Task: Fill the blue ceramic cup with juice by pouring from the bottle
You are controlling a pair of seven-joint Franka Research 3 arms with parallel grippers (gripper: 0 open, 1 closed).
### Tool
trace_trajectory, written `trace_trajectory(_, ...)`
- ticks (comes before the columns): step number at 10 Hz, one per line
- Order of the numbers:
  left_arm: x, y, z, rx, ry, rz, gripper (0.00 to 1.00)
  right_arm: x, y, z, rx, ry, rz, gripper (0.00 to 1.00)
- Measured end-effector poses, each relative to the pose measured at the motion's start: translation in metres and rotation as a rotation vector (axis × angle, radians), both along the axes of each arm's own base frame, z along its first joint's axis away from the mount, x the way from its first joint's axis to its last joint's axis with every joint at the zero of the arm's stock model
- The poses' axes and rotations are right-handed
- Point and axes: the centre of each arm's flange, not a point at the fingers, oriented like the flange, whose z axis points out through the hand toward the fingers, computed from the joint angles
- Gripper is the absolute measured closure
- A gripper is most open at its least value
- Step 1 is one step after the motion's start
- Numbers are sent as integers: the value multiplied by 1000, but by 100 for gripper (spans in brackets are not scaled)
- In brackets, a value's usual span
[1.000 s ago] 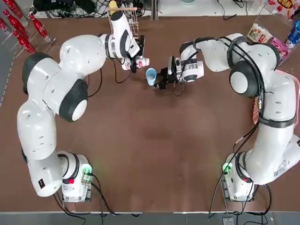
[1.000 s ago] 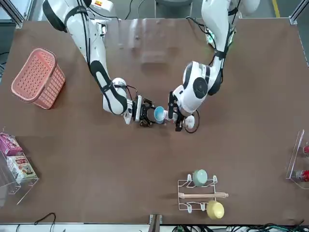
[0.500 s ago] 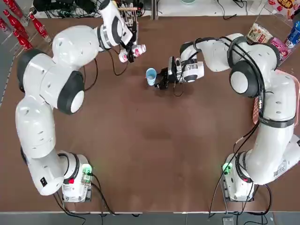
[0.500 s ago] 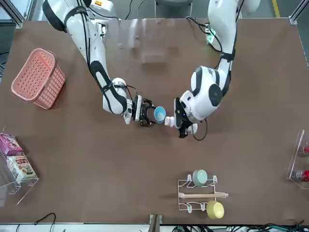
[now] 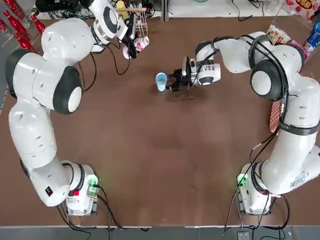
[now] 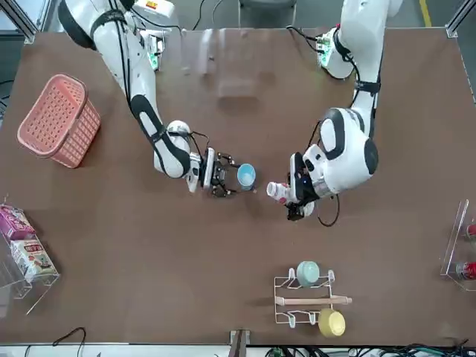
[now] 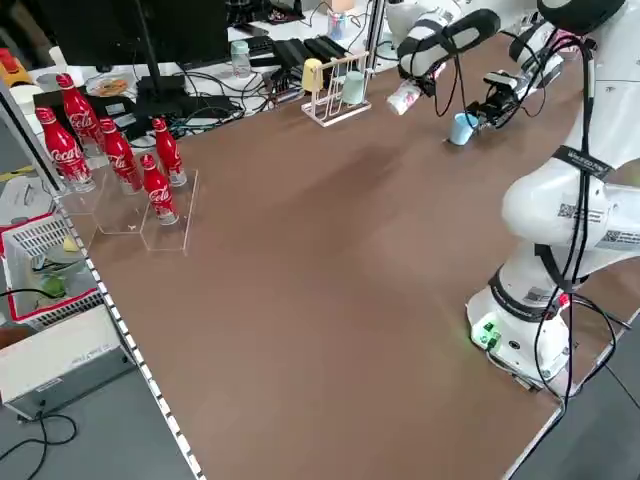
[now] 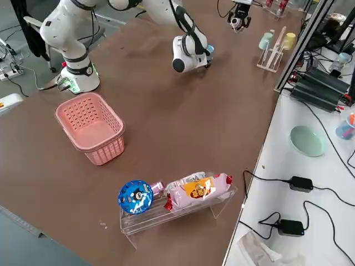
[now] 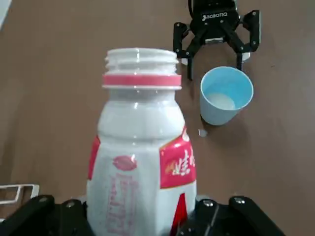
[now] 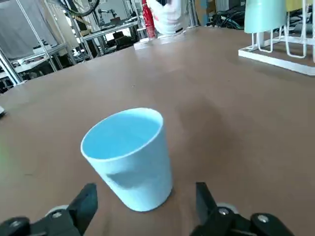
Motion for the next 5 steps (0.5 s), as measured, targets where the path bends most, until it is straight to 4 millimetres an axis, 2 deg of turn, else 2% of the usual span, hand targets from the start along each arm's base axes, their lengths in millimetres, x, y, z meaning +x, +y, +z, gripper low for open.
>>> trace_trajectory(1,-1,15,3,-32,7,-15,67,3,-8,7,-3,-10,-9,0)
trace_trajectory(3,2,57,17,-117,27,-52,67,12,-28,25,-12,-40,-24,0)
trace_trajectory(5,4,106,23,-227,69,-72,68,27,-53,55,-48,-106,-27,0)
